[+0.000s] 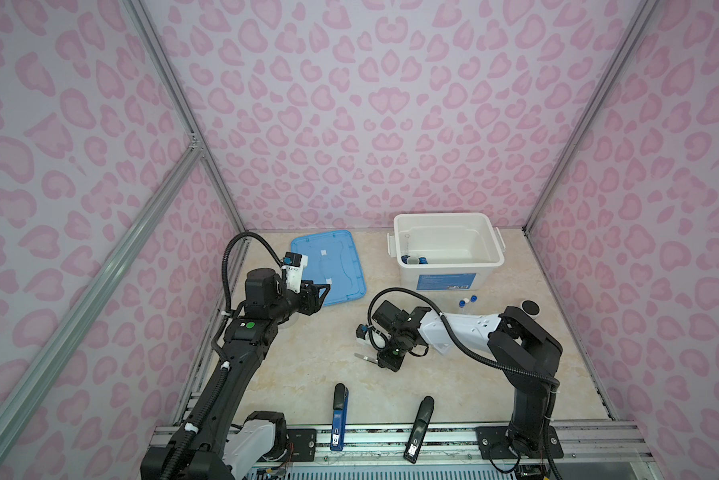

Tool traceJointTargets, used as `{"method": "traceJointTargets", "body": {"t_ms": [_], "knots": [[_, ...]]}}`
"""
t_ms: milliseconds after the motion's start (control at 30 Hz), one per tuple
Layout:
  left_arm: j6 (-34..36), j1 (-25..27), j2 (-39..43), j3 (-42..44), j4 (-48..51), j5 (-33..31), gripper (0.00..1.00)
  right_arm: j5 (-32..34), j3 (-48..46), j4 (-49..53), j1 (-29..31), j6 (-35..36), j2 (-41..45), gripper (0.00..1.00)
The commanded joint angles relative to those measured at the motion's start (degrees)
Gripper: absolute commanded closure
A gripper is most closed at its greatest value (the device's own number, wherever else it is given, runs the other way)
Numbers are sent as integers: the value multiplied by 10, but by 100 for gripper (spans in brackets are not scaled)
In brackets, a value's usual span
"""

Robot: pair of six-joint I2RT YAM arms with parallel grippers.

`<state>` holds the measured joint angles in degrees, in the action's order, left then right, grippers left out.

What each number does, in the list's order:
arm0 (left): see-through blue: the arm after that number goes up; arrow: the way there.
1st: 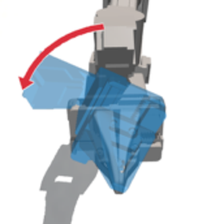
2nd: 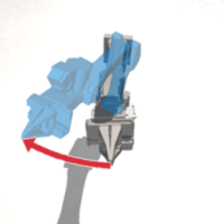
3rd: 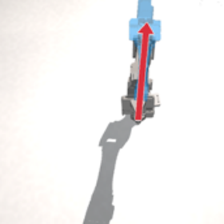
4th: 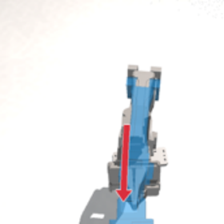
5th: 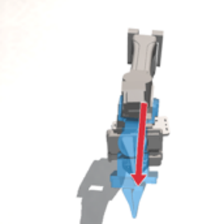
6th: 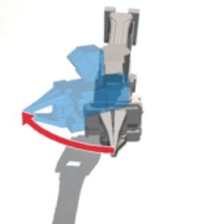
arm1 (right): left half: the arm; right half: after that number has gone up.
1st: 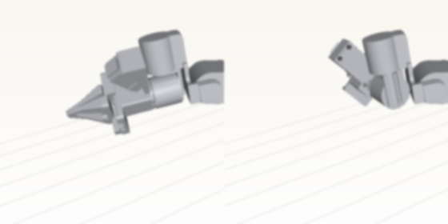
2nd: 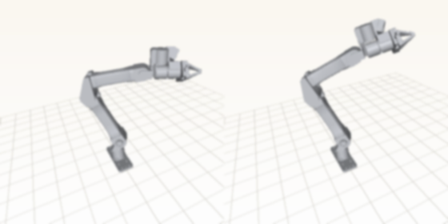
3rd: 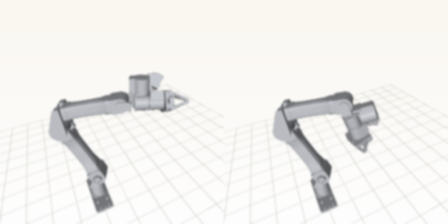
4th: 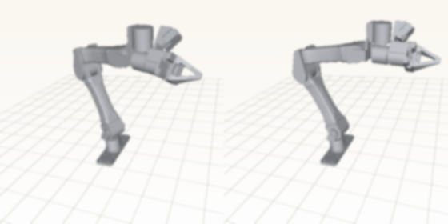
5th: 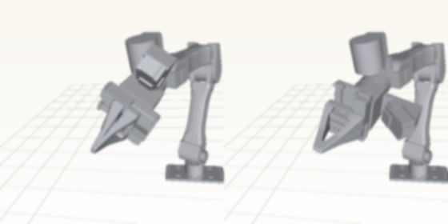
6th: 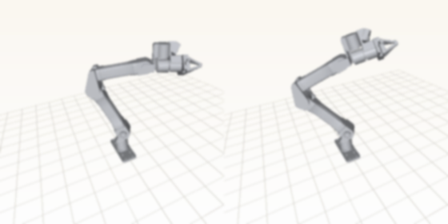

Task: Organize the chemistry lab equipment
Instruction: 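Lower the right gripper onto the steel tweezers and close on them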

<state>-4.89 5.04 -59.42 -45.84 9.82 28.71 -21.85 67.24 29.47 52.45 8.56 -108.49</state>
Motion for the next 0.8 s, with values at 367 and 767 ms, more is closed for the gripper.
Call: {"method": "traceJointTargets", "body": {"t_ms": [367,767], "knots": [[4,1,-1,-1,-9,6,39,29,6,16,-19,-12,31,94],[4,1,-4,-6,-12,7,39,33,35,39,-49,-9,74,95]]}}
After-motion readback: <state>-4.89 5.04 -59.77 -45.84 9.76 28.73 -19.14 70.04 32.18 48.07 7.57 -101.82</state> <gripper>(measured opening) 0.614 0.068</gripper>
